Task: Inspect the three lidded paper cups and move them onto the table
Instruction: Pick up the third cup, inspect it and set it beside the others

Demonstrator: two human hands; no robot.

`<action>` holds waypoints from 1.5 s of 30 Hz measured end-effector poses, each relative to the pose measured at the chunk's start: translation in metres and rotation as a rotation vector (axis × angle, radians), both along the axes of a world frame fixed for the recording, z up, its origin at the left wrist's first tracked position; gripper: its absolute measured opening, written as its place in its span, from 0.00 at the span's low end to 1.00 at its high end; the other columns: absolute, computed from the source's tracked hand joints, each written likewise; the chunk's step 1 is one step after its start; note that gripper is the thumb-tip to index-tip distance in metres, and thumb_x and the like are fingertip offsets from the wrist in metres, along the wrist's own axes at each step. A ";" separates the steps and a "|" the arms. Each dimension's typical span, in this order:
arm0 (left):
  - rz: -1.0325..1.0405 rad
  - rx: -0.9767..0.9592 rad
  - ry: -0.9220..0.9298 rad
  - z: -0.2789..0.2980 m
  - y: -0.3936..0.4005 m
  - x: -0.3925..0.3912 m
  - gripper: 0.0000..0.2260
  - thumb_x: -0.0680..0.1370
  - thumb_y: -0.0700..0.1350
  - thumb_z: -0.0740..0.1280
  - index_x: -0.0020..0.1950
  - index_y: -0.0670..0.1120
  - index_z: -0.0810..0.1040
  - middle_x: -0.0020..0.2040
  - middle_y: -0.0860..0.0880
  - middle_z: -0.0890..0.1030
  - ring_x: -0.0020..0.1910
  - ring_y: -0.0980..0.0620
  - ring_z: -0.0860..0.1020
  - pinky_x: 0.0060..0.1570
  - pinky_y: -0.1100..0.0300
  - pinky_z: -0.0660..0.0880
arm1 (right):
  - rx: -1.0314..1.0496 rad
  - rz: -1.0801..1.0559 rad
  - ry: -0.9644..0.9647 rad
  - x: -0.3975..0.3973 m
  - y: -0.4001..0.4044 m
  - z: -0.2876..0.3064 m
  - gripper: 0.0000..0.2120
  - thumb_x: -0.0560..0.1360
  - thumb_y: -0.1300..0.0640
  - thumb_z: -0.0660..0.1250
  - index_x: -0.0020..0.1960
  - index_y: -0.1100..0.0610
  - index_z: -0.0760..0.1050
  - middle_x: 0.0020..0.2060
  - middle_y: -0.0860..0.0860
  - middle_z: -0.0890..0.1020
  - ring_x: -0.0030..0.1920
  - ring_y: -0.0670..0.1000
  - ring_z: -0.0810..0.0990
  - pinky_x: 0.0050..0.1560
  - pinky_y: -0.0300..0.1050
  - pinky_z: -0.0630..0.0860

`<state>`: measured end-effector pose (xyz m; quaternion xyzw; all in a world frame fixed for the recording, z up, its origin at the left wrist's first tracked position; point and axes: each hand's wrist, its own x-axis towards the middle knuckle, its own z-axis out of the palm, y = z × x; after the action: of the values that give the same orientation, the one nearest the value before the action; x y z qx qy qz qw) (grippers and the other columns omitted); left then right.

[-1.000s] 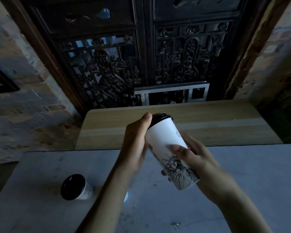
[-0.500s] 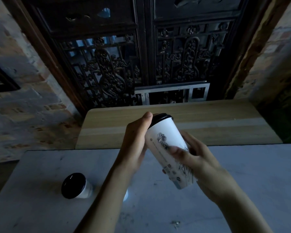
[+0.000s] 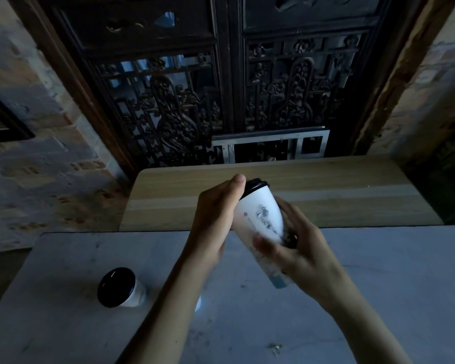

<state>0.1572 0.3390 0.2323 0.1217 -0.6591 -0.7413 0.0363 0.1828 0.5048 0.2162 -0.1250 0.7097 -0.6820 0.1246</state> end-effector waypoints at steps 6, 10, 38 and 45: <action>-0.039 0.045 -0.031 0.001 -0.001 0.004 0.21 0.78 0.57 0.63 0.54 0.44 0.88 0.55 0.39 0.87 0.49 0.46 0.83 0.49 0.51 0.74 | -0.098 0.111 -0.169 -0.004 0.007 0.002 0.23 0.71 0.42 0.72 0.63 0.48 0.81 0.52 0.63 0.84 0.51 0.67 0.85 0.50 0.65 0.78; 0.023 0.061 -0.044 0.000 0.002 0.002 0.22 0.78 0.57 0.65 0.53 0.38 0.86 0.55 0.31 0.84 0.47 0.44 0.81 0.49 0.50 0.73 | -0.050 0.071 -0.126 -0.003 0.003 0.003 0.23 0.73 0.44 0.72 0.66 0.48 0.79 0.52 0.55 0.87 0.52 0.57 0.87 0.49 0.49 0.84; -0.139 -0.222 0.193 -0.009 -0.022 0.000 0.21 0.77 0.62 0.60 0.61 0.55 0.85 0.60 0.53 0.87 0.61 0.51 0.83 0.65 0.45 0.76 | -0.075 0.046 -0.161 -0.004 0.010 0.008 0.23 0.74 0.40 0.69 0.69 0.41 0.78 0.58 0.49 0.87 0.59 0.55 0.85 0.60 0.55 0.82; -0.040 0.059 0.094 -0.022 -0.009 0.003 0.22 0.80 0.65 0.56 0.69 0.59 0.77 0.64 0.47 0.81 0.60 0.49 0.80 0.56 0.49 0.77 | -0.298 -0.274 -0.111 -0.009 0.019 0.020 0.40 0.59 0.27 0.78 0.67 0.43 0.79 0.62 0.51 0.86 0.63 0.54 0.84 0.56 0.52 0.81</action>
<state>0.1602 0.3304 0.2104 0.0746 -0.6366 -0.7660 0.0488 0.1742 0.5235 0.2363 -0.0063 0.6035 -0.7958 0.0498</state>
